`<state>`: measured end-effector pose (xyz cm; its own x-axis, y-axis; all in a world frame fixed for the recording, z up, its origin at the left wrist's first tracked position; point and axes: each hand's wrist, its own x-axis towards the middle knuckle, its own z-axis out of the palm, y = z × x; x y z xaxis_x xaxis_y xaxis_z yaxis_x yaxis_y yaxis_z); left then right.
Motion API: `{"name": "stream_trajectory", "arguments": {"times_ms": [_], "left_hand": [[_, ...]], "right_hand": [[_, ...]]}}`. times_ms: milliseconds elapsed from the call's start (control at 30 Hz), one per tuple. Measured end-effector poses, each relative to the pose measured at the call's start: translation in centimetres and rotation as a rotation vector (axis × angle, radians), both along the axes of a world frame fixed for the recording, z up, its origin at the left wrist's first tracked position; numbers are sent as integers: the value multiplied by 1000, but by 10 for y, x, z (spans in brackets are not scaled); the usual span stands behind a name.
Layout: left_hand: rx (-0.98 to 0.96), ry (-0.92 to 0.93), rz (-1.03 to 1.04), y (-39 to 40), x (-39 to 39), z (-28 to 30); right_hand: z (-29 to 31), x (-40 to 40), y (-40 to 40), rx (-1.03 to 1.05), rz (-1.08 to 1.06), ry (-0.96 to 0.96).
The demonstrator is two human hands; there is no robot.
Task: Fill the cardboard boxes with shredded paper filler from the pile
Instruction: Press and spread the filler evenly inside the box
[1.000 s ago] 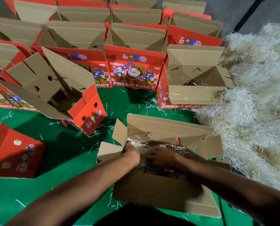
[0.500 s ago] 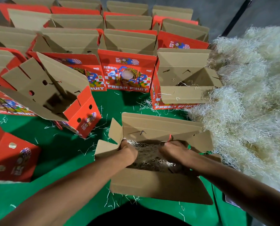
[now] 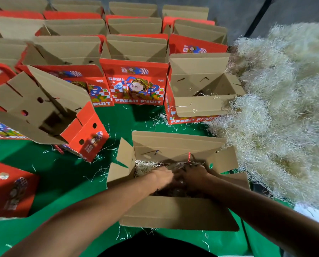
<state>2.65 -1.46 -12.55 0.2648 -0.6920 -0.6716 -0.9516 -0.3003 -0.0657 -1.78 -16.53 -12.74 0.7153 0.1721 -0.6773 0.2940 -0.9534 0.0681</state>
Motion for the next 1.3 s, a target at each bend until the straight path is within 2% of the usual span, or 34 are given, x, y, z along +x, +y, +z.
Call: {"name": "stream_trajectory", "arguments": {"times_ms": [133, 200, 267, 367, 567, 633, 767, 800, 867, 967, 1100, 1233, 1300], "left_hand": [[146, -39, -141, 2, 1, -3], [166, -42, -143, 5, 3, -5], [101, -13, -13, 9, 6, -2], [59, 57, 132, 22, 13, 12], [307, 92, 267, 43, 19, 31], [231, 136, 321, 47, 18, 34], [-266, 53, 411, 55, 10, 40], [-296, 24, 446, 55, 9, 40], [-157, -18, 500, 51, 11, 41], [135, -7, 499, 44, 13, 34], [262, -25, 419, 42, 19, 15], [305, -29, 393, 42, 23, -2], [285, -54, 379, 44, 21, -5]], "right_hand": [[-2, 3, 3, 216, -109, 15], [2, 6, 4, 274, -101, -2], [3, 2, -1, 221, -40, -15], [5, -7, -8, 37, 4, 54], [19, -4, 10, -190, 30, 114], [22, -1, 13, -144, 48, 75], [30, 7, 24, 74, 105, -75], [29, 9, 29, 141, 199, -131], [19, 10, 43, 228, 441, -184], [-1, 11, 65, 176, 646, -202], [-11, 15, 63, 123, 589, -126], [-14, 16, 45, 122, 644, -96], [-14, 14, 28, 115, 533, -18]]}}
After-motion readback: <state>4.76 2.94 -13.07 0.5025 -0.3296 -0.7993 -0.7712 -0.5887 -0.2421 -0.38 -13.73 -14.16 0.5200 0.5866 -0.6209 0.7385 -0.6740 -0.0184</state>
